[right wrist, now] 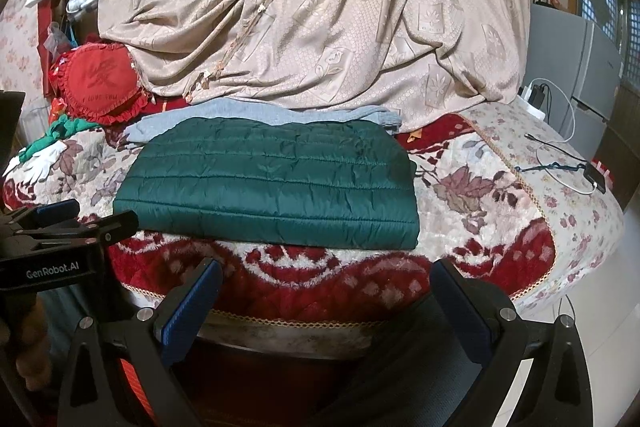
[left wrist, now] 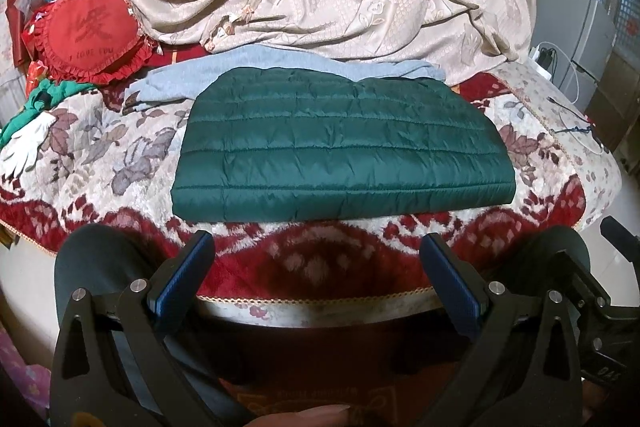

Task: Fold large clothes

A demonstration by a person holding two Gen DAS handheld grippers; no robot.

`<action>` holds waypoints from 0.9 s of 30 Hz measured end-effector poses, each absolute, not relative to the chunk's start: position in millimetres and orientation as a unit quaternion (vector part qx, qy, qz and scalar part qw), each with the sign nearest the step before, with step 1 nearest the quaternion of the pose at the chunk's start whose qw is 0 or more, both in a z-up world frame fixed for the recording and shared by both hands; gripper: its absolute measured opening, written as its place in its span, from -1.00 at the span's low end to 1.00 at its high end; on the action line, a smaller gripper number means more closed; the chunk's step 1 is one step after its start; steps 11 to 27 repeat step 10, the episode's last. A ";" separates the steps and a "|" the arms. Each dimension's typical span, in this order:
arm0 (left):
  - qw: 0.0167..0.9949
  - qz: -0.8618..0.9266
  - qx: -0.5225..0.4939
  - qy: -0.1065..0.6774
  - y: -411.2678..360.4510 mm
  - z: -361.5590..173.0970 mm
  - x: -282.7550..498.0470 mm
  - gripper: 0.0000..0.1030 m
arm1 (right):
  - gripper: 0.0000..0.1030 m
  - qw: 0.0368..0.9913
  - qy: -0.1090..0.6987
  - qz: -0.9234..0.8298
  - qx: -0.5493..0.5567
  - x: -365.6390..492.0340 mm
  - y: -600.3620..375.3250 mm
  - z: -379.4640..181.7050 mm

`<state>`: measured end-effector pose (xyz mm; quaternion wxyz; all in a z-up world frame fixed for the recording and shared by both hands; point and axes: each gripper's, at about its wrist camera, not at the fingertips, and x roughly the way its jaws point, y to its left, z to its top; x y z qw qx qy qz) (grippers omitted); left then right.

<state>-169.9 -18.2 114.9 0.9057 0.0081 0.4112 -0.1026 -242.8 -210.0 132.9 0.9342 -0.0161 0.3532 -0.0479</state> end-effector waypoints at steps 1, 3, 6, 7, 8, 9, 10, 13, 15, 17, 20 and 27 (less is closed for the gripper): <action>0.905 -0.103 0.008 0.412 -18.4 114.2 -169.8 0.99 | 0.99 0.934 0.354 -0.047 -0.015 -242.9 -210.2 132.8; 0.905 -0.105 0.007 0.412 -18.4 113.7 -170.0 0.99 | 0.99 0.934 0.354 -0.048 -0.013 -243.0 -209.1 131.6; 0.907 -0.111 0.008 0.405 -19.5 114.1 -172.2 0.99 | 0.99 0.934 0.354 -0.047 -0.013 -243.0 -209.2 131.4; 0.909 -0.109 0.010 0.402 -20.0 114.5 -173.3 0.99 | 0.99 0.934 0.355 -0.048 -0.012 -243.3 -208.6 130.4; 0.911 -0.107 0.013 0.398 -20.8 115.0 -174.3 0.99 | 0.99 0.934 0.355 -0.048 -0.012 -243.2 -208.6 130.4; 0.911 -0.107 0.015 0.397 -21.4 115.3 -174.5 0.99 | 0.99 0.933 0.355 -0.048 -0.012 -243.2 -208.6 130.2; 0.911 -0.110 0.016 0.397 -22.0 115.1 -174.8 0.99 | 0.99 0.933 0.356 -0.049 -0.012 -243.1 -208.3 129.1; 0.911 -0.110 0.016 0.397 -22.0 115.1 -174.8 0.99 | 0.99 0.933 0.356 -0.049 -0.012 -243.1 -208.3 129.1; 0.911 -0.110 0.016 0.397 -22.0 115.1 -174.8 0.99 | 0.99 0.933 0.356 -0.049 -0.012 -243.1 -208.3 129.1; 0.911 -0.110 0.016 0.397 -22.0 115.1 -174.8 0.99 | 0.99 0.933 0.356 -0.049 -0.012 -243.1 -208.3 129.1; 0.911 -0.110 0.016 0.397 -22.0 115.1 -174.8 0.99 | 0.99 0.933 0.356 -0.049 -0.012 -243.1 -208.3 129.1; 0.911 -0.110 0.016 0.397 -22.0 115.1 -174.8 0.99 | 0.99 0.933 0.356 -0.049 -0.012 -243.1 -208.3 129.1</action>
